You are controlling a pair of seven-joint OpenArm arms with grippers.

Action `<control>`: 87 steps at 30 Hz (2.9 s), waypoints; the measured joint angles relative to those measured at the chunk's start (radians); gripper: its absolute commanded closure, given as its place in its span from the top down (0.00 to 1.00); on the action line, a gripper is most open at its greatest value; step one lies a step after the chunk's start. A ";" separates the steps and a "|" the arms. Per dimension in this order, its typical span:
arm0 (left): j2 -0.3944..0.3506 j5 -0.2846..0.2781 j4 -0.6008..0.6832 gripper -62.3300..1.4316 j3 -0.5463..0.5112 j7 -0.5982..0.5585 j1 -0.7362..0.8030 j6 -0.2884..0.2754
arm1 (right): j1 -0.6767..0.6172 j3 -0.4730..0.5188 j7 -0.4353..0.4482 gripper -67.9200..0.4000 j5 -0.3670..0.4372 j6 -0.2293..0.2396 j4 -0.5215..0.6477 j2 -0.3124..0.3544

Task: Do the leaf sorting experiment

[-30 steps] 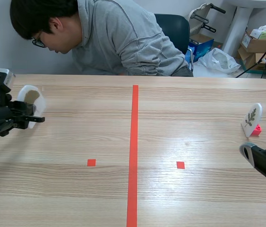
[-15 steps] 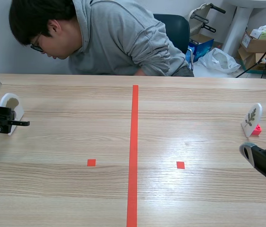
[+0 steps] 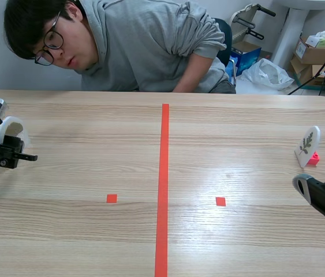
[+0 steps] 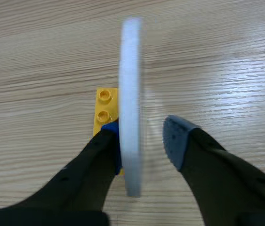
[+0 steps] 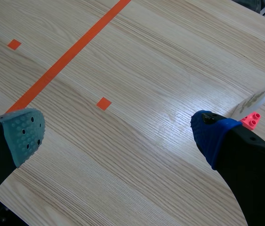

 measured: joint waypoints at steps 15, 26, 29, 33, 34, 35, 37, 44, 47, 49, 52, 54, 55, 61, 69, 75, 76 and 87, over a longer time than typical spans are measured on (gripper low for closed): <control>-0.015 -0.018 0.014 1.00 0.000 -0.035 0.002 0.000 | 0.000 0.000 0.000 0.95 -0.026 0.000 0.000 0.000; -0.193 -0.126 0.569 1.00 -0.051 0.038 0.375 0.002 | 0.000 0.000 0.000 0.95 -0.026 0.000 0.000 0.000; -0.207 -0.125 0.841 1.00 -0.105 0.034 0.584 -0.001 | 0.000 0.000 0.000 0.95 -0.026 0.000 0.000 0.000; -0.206 -0.125 1.169 1.00 -0.148 -0.031 0.831 -0.003 | 0.000 0.000 0.000 0.95 -0.026 0.000 0.000 0.000; -0.206 -0.125 1.236 1.00 -0.150 -0.032 0.878 -0.005 | 0.000 0.000 0.000 0.95 -0.026 0.000 0.000 0.000; -0.206 -0.125 1.294 1.00 -0.150 -0.032 0.918 -0.006 | 0.000 0.000 0.000 0.95 -0.026 0.000 0.000 0.000; -0.201 -0.125 1.386 1.00 -0.150 -0.032 0.986 -0.009 | 0.000 0.000 0.000 0.95 -0.026 0.000 0.000 0.000; -0.165 -0.125 1.511 1.00 -0.150 -0.033 1.123 -0.048 | 0.000 0.000 0.048 0.93 -0.026 0.000 -0.001 0.000; -0.165 -0.125 1.522 1.00 -0.150 -0.029 1.160 -0.050 | 0.003 0.000 0.056 0.93 -0.026 0.000 -0.001 0.000; -0.165 -0.125 1.521 1.00 -0.150 -0.030 1.189 -0.056 | 0.003 0.000 0.056 0.93 -0.031 0.000 -0.001 0.000; -0.165 -0.125 1.520 1.00 -0.150 -0.029 1.233 -0.058 | 0.003 0.000 0.050 0.93 -0.037 0.000 -0.001 0.000; -0.165 -0.125 1.520 1.00 -0.150 -0.029 1.257 -0.058 | 0.003 0.000 0.048 0.93 -0.037 0.000 -0.001 0.000; -0.165 -0.125 1.520 1.00 -0.150 -0.029 1.266 -0.058 | 0.003 0.000 0.049 0.93 -0.037 0.000 -0.001 0.000; -0.164 -0.125 1.516 1.00 -0.150 -0.031 1.279 -0.057 | 0.003 0.000 0.048 0.93 -0.037 0.000 -0.001 0.000; -0.162 -0.125 1.516 1.00 -0.150 -0.039 1.277 -0.057 | 0.003 0.000 0.048 0.93 -0.037 0.000 -0.001 0.000; -0.162 -0.124 1.516 1.00 -0.150 -0.056 1.277 -0.057 | 0.003 0.000 0.048 0.93 -0.037 0.000 -0.001 0.000; -0.162 -0.124 1.516 1.00 -0.150 -0.056 1.277 -0.057 | 0.003 0.000 0.048 0.93 -0.037 0.000 -0.001 0.000; -0.162 -0.124 1.516 1.00 -0.150 -0.056 1.277 -0.057 | 0.003 0.000 0.048 0.93 -0.037 0.000 -0.001 0.000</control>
